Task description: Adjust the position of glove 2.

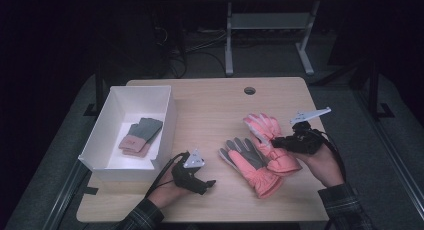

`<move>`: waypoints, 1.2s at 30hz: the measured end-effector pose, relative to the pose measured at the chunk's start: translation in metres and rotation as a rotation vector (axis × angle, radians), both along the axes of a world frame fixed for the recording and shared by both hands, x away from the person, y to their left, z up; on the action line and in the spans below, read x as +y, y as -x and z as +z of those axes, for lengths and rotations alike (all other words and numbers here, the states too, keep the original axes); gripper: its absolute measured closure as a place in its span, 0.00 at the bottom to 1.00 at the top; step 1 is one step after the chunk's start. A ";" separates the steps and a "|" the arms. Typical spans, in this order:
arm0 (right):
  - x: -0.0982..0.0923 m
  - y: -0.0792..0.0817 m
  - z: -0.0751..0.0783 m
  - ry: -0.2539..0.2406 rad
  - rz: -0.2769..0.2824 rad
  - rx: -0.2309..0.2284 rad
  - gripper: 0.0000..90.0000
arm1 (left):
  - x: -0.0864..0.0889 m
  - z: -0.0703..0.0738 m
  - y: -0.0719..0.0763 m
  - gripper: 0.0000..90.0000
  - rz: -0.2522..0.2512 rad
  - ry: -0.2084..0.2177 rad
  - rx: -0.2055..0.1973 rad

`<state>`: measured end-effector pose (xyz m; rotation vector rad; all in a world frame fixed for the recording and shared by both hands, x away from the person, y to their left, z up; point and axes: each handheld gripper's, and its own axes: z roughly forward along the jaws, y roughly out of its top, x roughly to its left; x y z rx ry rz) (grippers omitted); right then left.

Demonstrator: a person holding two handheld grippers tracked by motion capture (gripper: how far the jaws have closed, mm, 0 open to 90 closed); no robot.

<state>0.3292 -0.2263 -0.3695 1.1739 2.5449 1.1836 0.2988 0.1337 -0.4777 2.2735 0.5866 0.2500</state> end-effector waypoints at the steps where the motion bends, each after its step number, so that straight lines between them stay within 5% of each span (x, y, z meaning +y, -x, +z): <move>1: 0.003 0.001 0.000 0.002 0.007 0.002 0.96 | 0.000 0.000 0.000 0.14 0.000 0.001 0.000; 19: 0.041 0.020 0.000 0.022 0.146 0.026 0.96 | 0.000 0.000 0.000 0.14 0.001 0.007 0.007; 36: 0.064 0.012 -0.035 0.110 0.174 0.086 0.95 | 0.000 0.000 0.000 0.14 -0.001 0.003 -0.002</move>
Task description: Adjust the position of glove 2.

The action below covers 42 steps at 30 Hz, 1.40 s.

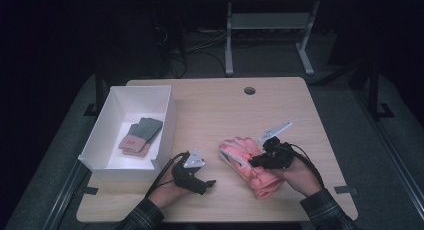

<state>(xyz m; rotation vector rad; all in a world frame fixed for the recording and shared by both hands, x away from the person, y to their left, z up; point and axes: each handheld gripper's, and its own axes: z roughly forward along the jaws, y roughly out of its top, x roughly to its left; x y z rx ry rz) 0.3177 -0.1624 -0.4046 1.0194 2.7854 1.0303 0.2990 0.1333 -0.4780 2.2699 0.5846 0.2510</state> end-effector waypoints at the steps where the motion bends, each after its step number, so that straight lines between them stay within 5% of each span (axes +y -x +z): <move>1: 0.001 -0.001 -0.002 0.004 -0.002 0.003 0.95 | 0.000 0.000 0.000 0.14 0.000 0.000 0.000; 6: 0.000 -0.002 -0.009 -0.001 -0.011 0.014 0.92 | 0.000 0.000 0.000 0.14 0.002 0.001 0.001; 14: -0.009 0.003 0.008 -0.070 -0.038 -0.025 0.59 | -0.002 0.002 0.000 0.14 0.003 -0.015 0.017; 18: -0.016 0.006 0.018 -0.102 -0.060 -0.069 0.52 | -0.002 0.006 0.000 0.18 0.007 -0.038 0.029; 22: -0.030 0.010 0.028 -0.134 -0.094 -0.111 0.61 | -0.002 0.010 0.001 0.28 0.013 -0.023 0.049; 27: -0.058 0.009 0.026 -0.137 -0.159 -0.118 0.88 | -0.003 0.016 0.003 0.64 -0.030 -0.002 0.049; 32: -0.078 0.008 0.011 -0.093 -0.189 -0.099 1.00 | -0.006 0.022 0.002 0.97 -0.059 0.010 0.089; 37: -0.086 0.010 -0.009 -0.033 -0.202 -0.059 1.00 | -0.019 0.028 0.003 0.99 -0.089 0.064 0.117; 42: -0.085 0.015 -0.025 0.008 -0.176 -0.023 1.00 | -0.039 0.027 0.003 0.99 -0.124 0.057 0.119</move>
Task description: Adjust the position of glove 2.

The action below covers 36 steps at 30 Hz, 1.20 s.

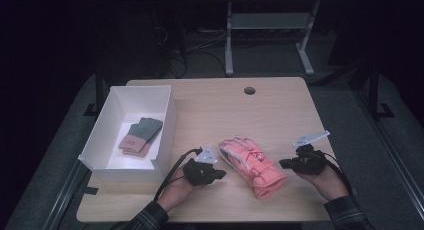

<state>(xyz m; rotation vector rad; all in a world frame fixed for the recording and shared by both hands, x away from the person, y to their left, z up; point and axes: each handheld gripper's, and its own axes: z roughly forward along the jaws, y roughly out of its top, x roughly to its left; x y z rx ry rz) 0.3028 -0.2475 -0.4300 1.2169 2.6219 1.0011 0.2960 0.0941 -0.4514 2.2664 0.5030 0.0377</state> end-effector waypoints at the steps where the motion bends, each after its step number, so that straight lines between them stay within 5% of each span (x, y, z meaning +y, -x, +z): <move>1: 0.000 0.000 -0.002 0.004 0.009 -0.001 1.00 | -0.003 0.000 0.000 0.99 0.000 0.005 0.005; 15: 0.009 0.005 -0.016 0.022 0.069 0.036 1.00 | -0.045 -0.006 -0.008 0.99 -0.030 0.006 0.003; 36: 0.065 0.015 -0.025 -0.032 0.227 0.046 1.00 | -0.005 -0.004 -0.031 0.99 0.064 -0.005 0.046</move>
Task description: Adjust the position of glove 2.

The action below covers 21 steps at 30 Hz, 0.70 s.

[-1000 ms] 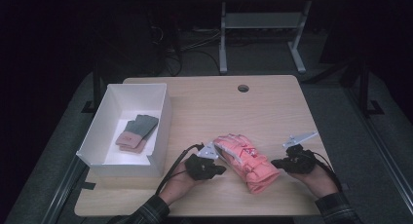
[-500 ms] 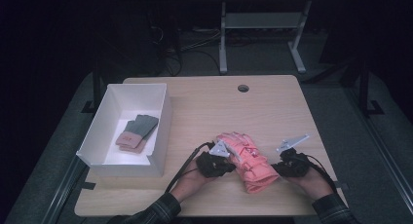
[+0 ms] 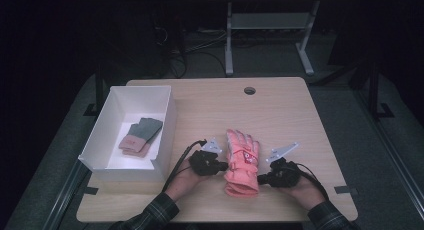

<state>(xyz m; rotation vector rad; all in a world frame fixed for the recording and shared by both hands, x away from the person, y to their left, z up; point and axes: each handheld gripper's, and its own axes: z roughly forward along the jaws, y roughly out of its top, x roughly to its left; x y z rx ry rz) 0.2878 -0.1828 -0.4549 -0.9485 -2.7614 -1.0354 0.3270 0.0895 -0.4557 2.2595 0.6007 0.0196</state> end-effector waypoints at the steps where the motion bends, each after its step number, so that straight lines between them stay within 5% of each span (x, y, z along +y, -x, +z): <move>1: 0.003 0.001 0.000 0.001 0.005 -0.001 1.00 | 0.003 0.000 -0.002 0.99 0.003 0.002 0.007; 16: 0.036 0.015 -0.001 -0.019 0.077 -0.006 1.00 | 0.006 -0.004 -0.015 0.99 0.020 0.007 0.036; 21: 0.037 0.018 0.000 -0.009 0.078 -0.012 1.00 | 0.005 -0.006 -0.017 0.99 0.019 -0.026 0.031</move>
